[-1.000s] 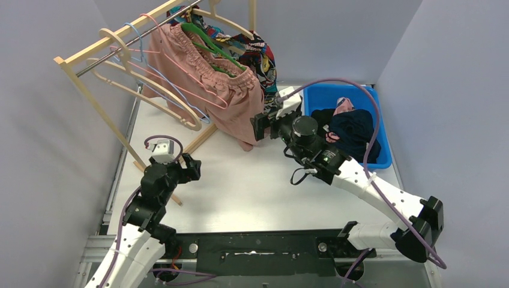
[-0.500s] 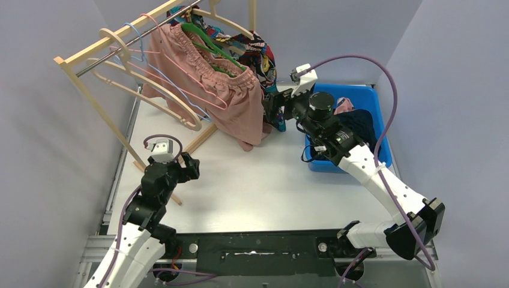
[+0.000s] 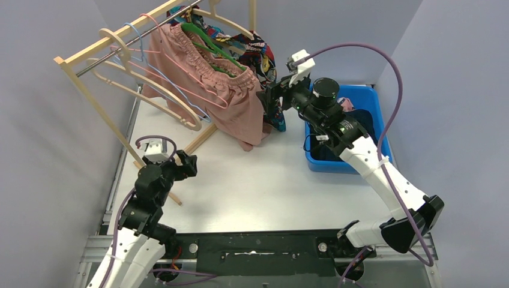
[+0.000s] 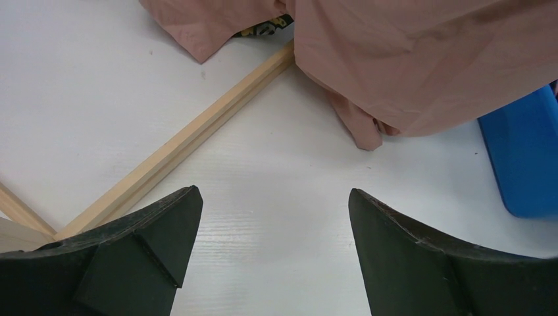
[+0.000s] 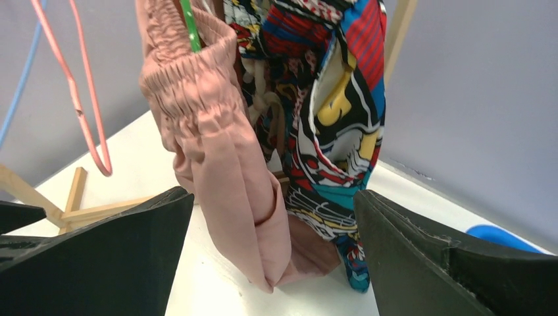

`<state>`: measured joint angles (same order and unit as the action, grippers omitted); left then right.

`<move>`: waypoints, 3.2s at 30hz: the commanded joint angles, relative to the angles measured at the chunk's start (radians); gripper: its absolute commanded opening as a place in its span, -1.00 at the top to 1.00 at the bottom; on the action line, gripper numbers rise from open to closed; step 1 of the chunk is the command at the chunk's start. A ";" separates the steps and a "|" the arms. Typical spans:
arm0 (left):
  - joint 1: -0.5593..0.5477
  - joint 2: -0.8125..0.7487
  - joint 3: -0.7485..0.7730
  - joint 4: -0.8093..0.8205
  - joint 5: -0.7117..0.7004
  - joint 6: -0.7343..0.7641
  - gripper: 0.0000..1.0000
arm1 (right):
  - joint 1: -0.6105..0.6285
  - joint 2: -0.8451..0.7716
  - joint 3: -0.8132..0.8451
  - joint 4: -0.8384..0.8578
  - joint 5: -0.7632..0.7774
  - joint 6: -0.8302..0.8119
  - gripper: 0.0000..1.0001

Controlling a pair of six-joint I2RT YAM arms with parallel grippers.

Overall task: Remove the shorts from the hanger
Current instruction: Pick up the hanger from the clothes rod.

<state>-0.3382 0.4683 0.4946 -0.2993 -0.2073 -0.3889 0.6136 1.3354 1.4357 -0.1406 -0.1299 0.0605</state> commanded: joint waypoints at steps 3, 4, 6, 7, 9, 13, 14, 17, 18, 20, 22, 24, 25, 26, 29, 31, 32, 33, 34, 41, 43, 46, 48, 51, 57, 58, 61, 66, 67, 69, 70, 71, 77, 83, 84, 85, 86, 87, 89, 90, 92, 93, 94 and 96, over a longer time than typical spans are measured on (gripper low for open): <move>0.005 -0.040 0.010 0.060 -0.014 -0.005 -0.67 | -0.021 0.067 0.150 -0.049 -0.164 -0.032 -0.94; 0.005 -0.040 0.010 0.055 -0.015 -0.007 -0.67 | -0.021 0.085 0.171 -0.062 -0.180 -0.036 -0.93; 0.005 -0.041 0.010 0.051 -0.014 -0.009 -0.67 | -0.021 0.122 0.213 -0.080 -0.200 -0.038 -0.88; 0.005 -0.042 0.009 0.049 -0.014 -0.011 -0.68 | -0.021 0.139 0.231 -0.082 -0.212 -0.039 -0.85; 0.005 -0.044 0.006 0.051 -0.011 -0.013 -0.68 | -0.020 0.175 0.272 -0.090 -0.240 -0.042 -0.72; 0.005 -0.045 0.002 0.055 -0.008 -0.013 -0.68 | -0.008 0.300 0.451 -0.164 -0.316 -0.060 -0.32; 0.005 -0.045 0.002 0.054 -0.007 -0.013 -0.69 | -0.003 0.328 0.495 -0.184 -0.321 -0.068 -0.27; 0.005 -0.045 0.001 0.053 -0.006 -0.011 -0.69 | 0.024 0.421 0.640 -0.266 -0.282 -0.100 -0.14; 0.005 -0.046 0.000 0.053 -0.007 -0.011 -0.69 | 0.034 0.449 0.682 -0.289 -0.281 -0.122 -0.11; 0.005 -0.046 -0.002 0.054 -0.004 -0.011 -0.69 | 0.048 0.493 0.736 -0.309 -0.263 -0.153 0.05; 0.005 -0.046 -0.005 0.057 0.000 -0.010 -0.70 | 0.067 0.518 0.752 -0.297 -0.208 -0.179 0.19; 0.005 -0.046 -0.008 0.061 0.006 -0.006 -0.70 | 0.083 0.527 0.748 -0.275 -0.180 -0.200 0.22; 0.005 -0.043 -0.008 0.063 0.011 -0.004 -0.70 | 0.087 0.531 0.748 -0.267 -0.179 -0.213 0.20; 0.005 -0.042 -0.009 0.064 0.012 -0.004 -0.70 | 0.093 0.535 0.750 -0.259 -0.176 -0.224 0.14; 0.005 -0.039 -0.008 0.062 0.018 -0.002 -0.70 | 0.102 0.542 0.753 -0.229 -0.170 -0.231 -0.24; 0.005 -0.040 -0.009 0.062 0.017 -0.002 -0.70 | 0.104 0.548 0.755 -0.209 -0.176 -0.232 -0.38; 0.004 -0.040 -0.010 0.062 0.019 -0.002 -0.70 | 0.106 0.553 0.756 -0.200 -0.176 -0.228 -0.46; 0.005 -0.041 -0.010 0.062 0.020 -0.002 -0.71 | 0.106 0.559 0.759 -0.194 -0.182 -0.224 -0.49; 0.005 -0.043 -0.011 0.062 0.020 -0.001 -0.71 | 0.106 0.568 0.767 -0.193 -0.192 -0.221 -0.49; 0.005 -0.046 -0.013 0.059 0.025 -0.002 -0.71 | 0.112 0.627 0.800 -0.231 -0.139 -0.199 0.09; 0.005 -0.046 -0.014 0.060 0.025 -0.001 -0.71 | 0.118 0.629 0.798 -0.230 -0.075 -0.187 0.70; 0.005 -0.045 -0.014 0.060 0.029 -0.001 -0.71 | 0.136 0.593 0.761 -0.171 0.012 -0.187 1.00; 0.005 -0.044 -0.014 0.060 0.031 -0.001 -0.71 | 0.153 0.540 0.661 -0.066 0.043 -0.204 1.00; 0.005 -0.043 -0.014 0.061 0.030 -0.001 -0.71 | 0.168 0.474 0.563 0.084 0.069 -0.211 1.00; 0.005 -0.042 -0.016 0.062 0.031 -0.001 -0.71 | 0.170 0.423 0.481 0.296 0.128 -0.135 1.00; 0.005 -0.042 -0.016 0.062 0.032 -0.001 -0.71 | 0.171 0.419 0.474 0.337 0.130 -0.125 1.00; 0.005 -0.040 -0.017 0.062 0.032 -0.001 -0.71 | 0.178 0.425 0.489 0.386 0.132 -0.124 1.00; 0.005 -0.040 -0.017 0.062 0.033 -0.001 -0.71 | 0.183 0.411 0.488 0.447 0.173 -0.094 1.00; 0.005 -0.039 -0.017 0.063 0.033 -0.001 -0.71 | 0.185 0.401 0.477 0.465 0.180 -0.089 1.00; 0.004 -0.039 -0.018 0.062 0.032 -0.001 -0.71 | 0.186 0.383 0.441 0.508 0.193 -0.074 1.00; 0.005 -0.039 -0.018 0.062 0.032 -0.001 -0.71 | 0.186 0.374 0.431 0.525 0.193 -0.064 1.00; 0.005 -0.039 -0.017 0.062 0.032 -0.001 -0.72 | 0.187 0.366 0.426 0.533 0.189 -0.059 1.00; 0.004 -0.034 -0.017 0.063 0.034 -0.001 -0.71 | 0.187 0.325 0.374 0.581 0.151 -0.041 1.00; 0.005 -0.034 -0.017 0.062 0.034 -0.001 -0.72 | 0.188 0.281 0.328 0.557 0.175 -0.031 1.00; 0.005 -0.035 -0.018 0.062 0.033 -0.001 -0.71 | 0.188 0.270 0.307 0.543 0.191 -0.026 1.00; 0.005 -0.036 -0.017 0.062 0.033 -0.001 -0.71 | 0.187 0.254 0.284 0.529 0.206 -0.017 1.00; 0.005 -0.038 -0.016 0.060 0.031 -0.001 -0.71 | 0.187 0.237 0.250 0.522 0.212 -0.014 1.00; 0.005 -0.039 -0.016 0.061 0.030 -0.001 -0.71 | 0.187 0.216 0.196 0.520 0.212 -0.007 1.00; 0.004 -0.043 -0.017 0.061 0.030 -0.001 -0.71 | 0.186 0.177 0.122 0.512 0.205 0.017 1.00; 0.004 -0.044 -0.019 0.061 0.031 -0.001 -0.72 | 0.184 0.158 0.087 0.513 0.199 0.024 1.00; 0.004 -0.045 -0.019 0.064 0.032 -0.001 -0.71 | 0.181 0.130 0.033 0.513 0.173 0.038 1.00; 0.004 -0.044 -0.019 0.066 0.034 -0.001 -0.72 | 0.179 0.120 0.019 0.504 0.159 0.045 1.00; 0.004 -0.043 -0.018 0.068 0.035 -0.001 -0.72 | 0.177 0.110 0.010 0.486 0.141 0.050 1.00; 0.004 -0.042 -0.015 0.065 0.036 -0.001 -0.73 | 0.176 0.085 -0.019 0.451 0.103 0.051 1.00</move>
<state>-0.3382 0.4328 0.4755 -0.2913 -0.1822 -0.3912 0.7929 1.5074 1.4342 0.2192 0.0341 0.0776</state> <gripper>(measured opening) 0.859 0.146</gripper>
